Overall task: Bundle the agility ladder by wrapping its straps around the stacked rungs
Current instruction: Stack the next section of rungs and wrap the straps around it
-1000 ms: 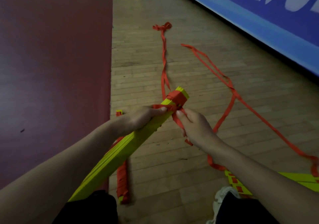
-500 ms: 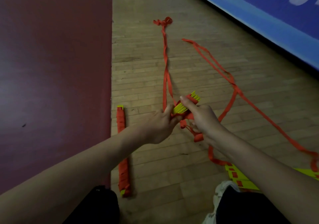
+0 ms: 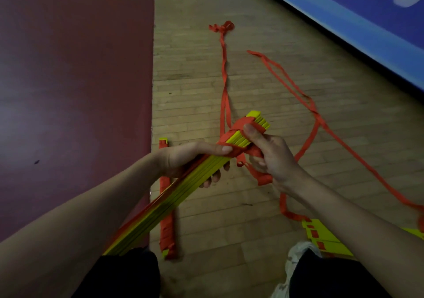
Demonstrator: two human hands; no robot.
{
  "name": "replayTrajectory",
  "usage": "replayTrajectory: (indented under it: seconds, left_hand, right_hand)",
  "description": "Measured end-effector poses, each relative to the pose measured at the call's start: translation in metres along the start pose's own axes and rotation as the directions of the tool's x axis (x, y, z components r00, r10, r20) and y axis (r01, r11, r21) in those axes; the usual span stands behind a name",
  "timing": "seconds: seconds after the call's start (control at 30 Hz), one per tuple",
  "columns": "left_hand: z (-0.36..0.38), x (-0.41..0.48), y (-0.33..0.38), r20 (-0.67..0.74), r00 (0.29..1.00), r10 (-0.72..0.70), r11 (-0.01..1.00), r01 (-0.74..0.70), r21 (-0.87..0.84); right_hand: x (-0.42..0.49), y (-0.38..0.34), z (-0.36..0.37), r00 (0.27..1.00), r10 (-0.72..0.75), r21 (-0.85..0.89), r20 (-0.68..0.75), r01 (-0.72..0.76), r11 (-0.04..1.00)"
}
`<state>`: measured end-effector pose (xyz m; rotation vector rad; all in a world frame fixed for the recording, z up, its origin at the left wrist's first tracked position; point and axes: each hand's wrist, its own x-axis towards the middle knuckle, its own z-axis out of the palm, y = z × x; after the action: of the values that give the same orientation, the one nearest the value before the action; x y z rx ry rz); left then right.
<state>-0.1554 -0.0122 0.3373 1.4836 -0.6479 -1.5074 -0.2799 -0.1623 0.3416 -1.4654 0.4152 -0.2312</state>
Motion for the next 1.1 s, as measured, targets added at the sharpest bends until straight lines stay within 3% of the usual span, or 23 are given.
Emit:
replayTrajectory:
  seconds: [0.27,0.4,0.67,0.87,1.03,1.1]
  left_hand:
    - [-0.009,-0.002,-0.007,0.179,0.984,-0.013,0.997,0.026,-0.073]
    - [-0.006,-0.003,-0.009,0.098,0.995,0.005,0.997,0.002,-0.072]
    - [-0.016,-0.005,-0.002,-0.072,0.997,-0.012,0.993,0.004,-0.12]
    - [-0.01,-0.004,0.003,-0.06,0.996,-0.065,0.994,0.059,-0.094]
    - [-0.01,-0.003,0.003,-0.017,0.997,-0.072,0.994,0.071,-0.08]
    - [-0.012,-0.003,0.003,-0.057,0.996,-0.062,0.996,0.058,-0.071]
  right_hand:
    - [-0.004,0.003,0.0,0.998,-0.028,0.053,0.056,0.025,0.998]
    - [-0.001,0.008,-0.003,0.997,-0.009,0.039,0.074,0.006,0.999]
    - [0.006,0.009,-0.022,0.987,0.078,-0.148,0.144,-0.057,0.987]
    - [0.015,0.023,-0.025,0.992,0.053,-0.312,0.111,-0.016,0.95]
    - [0.017,0.034,-0.03,0.989,0.021,-0.556,0.149,0.066,0.829]
    - [0.016,0.03,-0.03,0.99,0.013,-0.497,0.139,0.059,0.866]
